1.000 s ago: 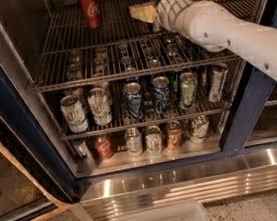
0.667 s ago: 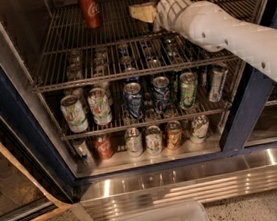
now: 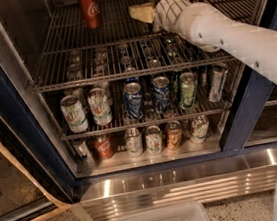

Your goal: Pick redbull can from top shelf of fridge

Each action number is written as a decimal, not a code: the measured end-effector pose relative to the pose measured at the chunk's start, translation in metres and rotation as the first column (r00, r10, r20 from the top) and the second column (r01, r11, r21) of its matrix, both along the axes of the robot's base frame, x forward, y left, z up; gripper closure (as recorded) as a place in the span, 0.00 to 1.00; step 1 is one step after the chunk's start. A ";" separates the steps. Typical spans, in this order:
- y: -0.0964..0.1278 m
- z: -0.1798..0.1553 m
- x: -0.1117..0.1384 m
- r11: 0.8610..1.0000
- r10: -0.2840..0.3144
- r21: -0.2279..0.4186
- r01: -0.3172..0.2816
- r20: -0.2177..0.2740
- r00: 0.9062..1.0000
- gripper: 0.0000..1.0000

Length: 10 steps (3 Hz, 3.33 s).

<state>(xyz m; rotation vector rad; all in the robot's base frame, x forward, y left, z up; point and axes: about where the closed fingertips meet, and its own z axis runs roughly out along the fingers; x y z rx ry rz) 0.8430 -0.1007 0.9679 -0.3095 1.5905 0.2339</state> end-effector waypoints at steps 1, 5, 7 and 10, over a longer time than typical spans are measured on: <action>0.000 0.000 0.000 1.000 0.000 0.000 0.000 0.000 1.000 0.34; 0.007 0.009 -0.036 0.998 0.041 -0.037 -0.040 0.004 0.999 1.00; 0.056 0.047 -0.110 0.988 0.155 -0.016 -0.155 0.074 0.985 1.00; 0.075 0.046 -0.158 0.985 0.169 -0.001 -0.170 0.097 0.981 1.00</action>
Offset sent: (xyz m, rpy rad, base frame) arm 0.0000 -0.0001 -0.0001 -0.0002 0.0001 -0.0001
